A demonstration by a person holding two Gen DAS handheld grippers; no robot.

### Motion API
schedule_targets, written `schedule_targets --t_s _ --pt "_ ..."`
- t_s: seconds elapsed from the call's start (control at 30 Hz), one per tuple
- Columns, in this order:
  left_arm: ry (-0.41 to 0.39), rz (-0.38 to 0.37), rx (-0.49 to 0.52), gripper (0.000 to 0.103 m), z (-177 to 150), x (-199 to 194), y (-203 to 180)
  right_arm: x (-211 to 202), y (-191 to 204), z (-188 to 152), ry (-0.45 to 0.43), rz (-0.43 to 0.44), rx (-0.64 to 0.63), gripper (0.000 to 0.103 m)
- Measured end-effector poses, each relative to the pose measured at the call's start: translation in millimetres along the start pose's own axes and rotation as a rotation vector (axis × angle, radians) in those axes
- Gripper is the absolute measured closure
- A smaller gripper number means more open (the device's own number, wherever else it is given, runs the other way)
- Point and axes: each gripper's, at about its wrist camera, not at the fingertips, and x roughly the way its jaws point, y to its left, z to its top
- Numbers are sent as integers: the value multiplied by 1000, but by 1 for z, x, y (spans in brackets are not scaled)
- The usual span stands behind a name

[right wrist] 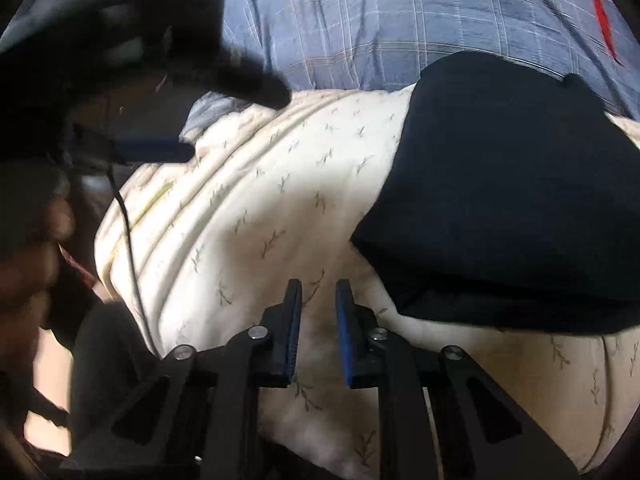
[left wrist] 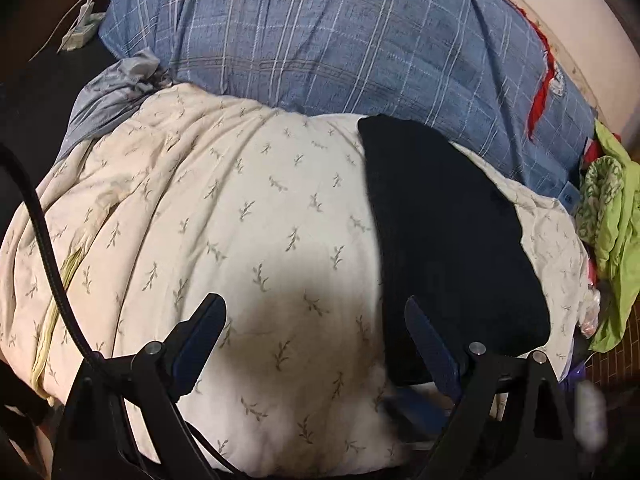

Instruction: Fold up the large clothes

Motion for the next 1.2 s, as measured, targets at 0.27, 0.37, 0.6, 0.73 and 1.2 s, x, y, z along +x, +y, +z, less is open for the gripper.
schedule_targets --t_s 0.27,0.37,0.6,0.73,1.2 --pt "-38 -117 94 11 6 18 -64 -70 -74 61 -162 -267 91 85" --pt "-51 -126 165 10 -2 31 -94 -45 -108 71 -86 -301 137 85" --pt "61 -27 290 0 -41 85 -130 -28 -176 38 98 -444 264 87" --pt "34 -40 249 4 -38 70 -124 -63 -179 61 -33 -396 276 84" --pt "18 -29 327 3 -37 84 -151 66 -217 138 178 -379 161 86"
